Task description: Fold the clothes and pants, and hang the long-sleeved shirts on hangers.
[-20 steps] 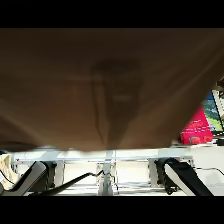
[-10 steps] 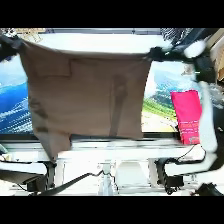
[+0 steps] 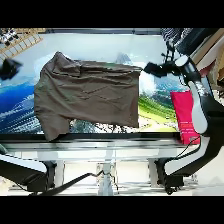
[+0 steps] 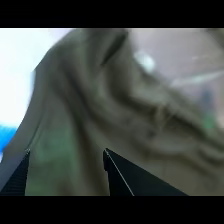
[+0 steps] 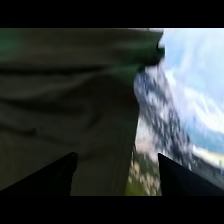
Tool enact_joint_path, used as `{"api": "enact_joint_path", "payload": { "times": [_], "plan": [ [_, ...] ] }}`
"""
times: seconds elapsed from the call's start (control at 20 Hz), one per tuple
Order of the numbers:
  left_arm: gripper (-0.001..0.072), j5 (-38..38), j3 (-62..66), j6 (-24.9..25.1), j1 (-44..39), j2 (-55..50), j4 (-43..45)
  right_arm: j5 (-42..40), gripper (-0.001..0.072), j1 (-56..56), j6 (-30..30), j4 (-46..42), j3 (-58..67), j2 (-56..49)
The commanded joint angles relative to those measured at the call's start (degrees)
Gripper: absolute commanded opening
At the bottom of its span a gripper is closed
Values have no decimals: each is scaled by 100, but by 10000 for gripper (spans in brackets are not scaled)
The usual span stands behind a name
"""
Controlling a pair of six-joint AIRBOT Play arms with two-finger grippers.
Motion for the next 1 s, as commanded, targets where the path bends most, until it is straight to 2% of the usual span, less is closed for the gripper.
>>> {"api": "enact_joint_path", "payload": {
  "times": [0.0,0.05,0.15,0.25,0.4,0.55,0.8,0.95],
  "plan": [
    [459,-1545,-911,-459,466,568,1574,1167,563,-345,-221,55,-1836,1045],
    [462,-1515,-1375,-319,533,817,1580,1172,568,-385,-293,138,-2645,1510],
    [513,-1401,-2243,-50,654,1259,1534,1182,574,-389,-645,450,-3926,2227],
    [625,-1071,-2924,214,706,1528,1113,1220,586,-389,-977,922,-4752,2549],
    [625,-935,-3386,404,704,1582,1021,1191,645,-389,-1263,1268,-5123,2546],
    [625,-688,-3477,717,715,1572,1036,1123,645,-389,-1307,1209,-5145,2544],
    [624,-400,-3512,824,702,1397,1038,743,640,-387,-1325,1255,-5145,2389],
    [625,-437,-3550,826,702,1209,1034,713,632,-240,-1589,1585,-5145,1996]
  ]
}}
